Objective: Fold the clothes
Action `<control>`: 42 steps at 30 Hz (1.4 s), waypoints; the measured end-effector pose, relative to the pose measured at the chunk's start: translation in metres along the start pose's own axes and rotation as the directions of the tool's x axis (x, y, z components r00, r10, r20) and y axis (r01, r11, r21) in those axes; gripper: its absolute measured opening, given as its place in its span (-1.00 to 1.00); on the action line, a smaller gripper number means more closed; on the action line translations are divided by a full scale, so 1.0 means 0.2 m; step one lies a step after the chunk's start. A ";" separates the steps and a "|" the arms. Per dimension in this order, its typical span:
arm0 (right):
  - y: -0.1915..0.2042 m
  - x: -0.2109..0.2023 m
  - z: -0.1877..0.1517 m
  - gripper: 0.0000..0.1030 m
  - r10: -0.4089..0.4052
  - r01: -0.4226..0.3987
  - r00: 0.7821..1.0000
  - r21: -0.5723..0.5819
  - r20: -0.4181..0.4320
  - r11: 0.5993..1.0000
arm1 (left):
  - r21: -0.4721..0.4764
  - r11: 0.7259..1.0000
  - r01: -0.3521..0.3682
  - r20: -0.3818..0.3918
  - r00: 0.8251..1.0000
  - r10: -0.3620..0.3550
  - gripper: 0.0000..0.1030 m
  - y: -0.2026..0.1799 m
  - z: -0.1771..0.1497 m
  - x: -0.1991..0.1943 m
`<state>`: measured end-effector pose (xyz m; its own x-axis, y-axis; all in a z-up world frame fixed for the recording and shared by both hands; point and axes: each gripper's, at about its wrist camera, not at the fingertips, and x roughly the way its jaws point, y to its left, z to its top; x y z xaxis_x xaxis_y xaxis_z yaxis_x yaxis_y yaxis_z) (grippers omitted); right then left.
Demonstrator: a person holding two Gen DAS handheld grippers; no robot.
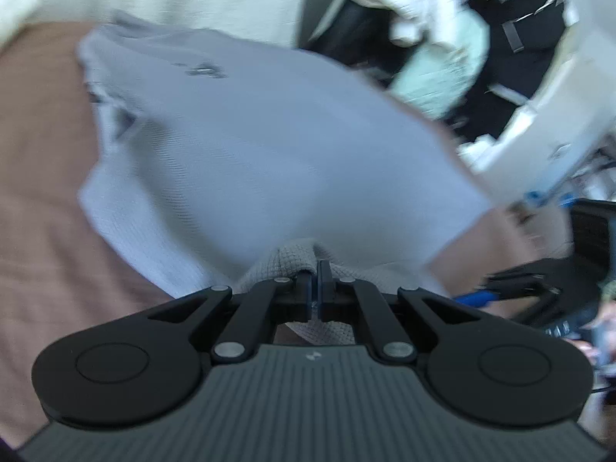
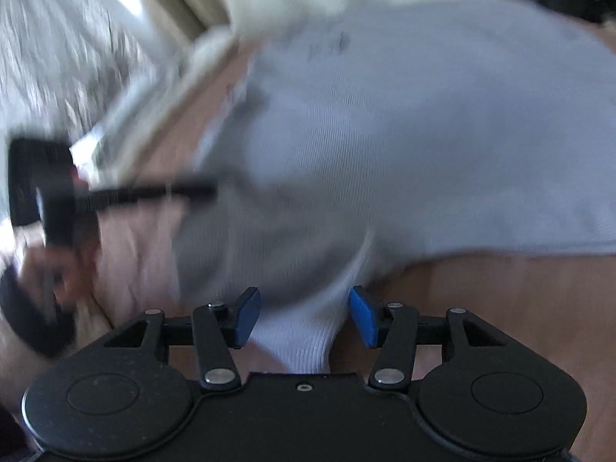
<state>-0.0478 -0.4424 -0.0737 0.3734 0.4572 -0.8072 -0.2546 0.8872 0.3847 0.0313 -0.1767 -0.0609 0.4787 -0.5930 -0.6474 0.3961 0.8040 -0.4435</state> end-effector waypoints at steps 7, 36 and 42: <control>0.05 0.06 -0.02 -0.86 0.126 -0.121 0.989 -0.070 0.071 0.990 | -0.185 0.982 0.038 0.059 0.998 -0.027 -0.97 0.23 -0.02 -0.09; -0.42 -0.29 -0.18 0.04 -0.033 -0.120 0.945 0.439 0.326 0.890 | -0.038 0.941 0.337 -0.068 0.938 -0.339 -0.14 -0.20 -0.09 0.14; -0.38 -0.20 -0.15 -0.41 -0.057 -0.064 0.963 0.433 0.262 0.899 | 0.048 0.966 0.253 -0.135 0.960 -0.245 0.32 -0.43 -0.14 0.30</control>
<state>-0.0693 -0.5291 -0.0844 0.6080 0.4057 -0.6825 0.1336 0.7951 0.5916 0.0035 -0.2793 -0.0796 0.2565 -0.7602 -0.5969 0.5412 0.6246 -0.5630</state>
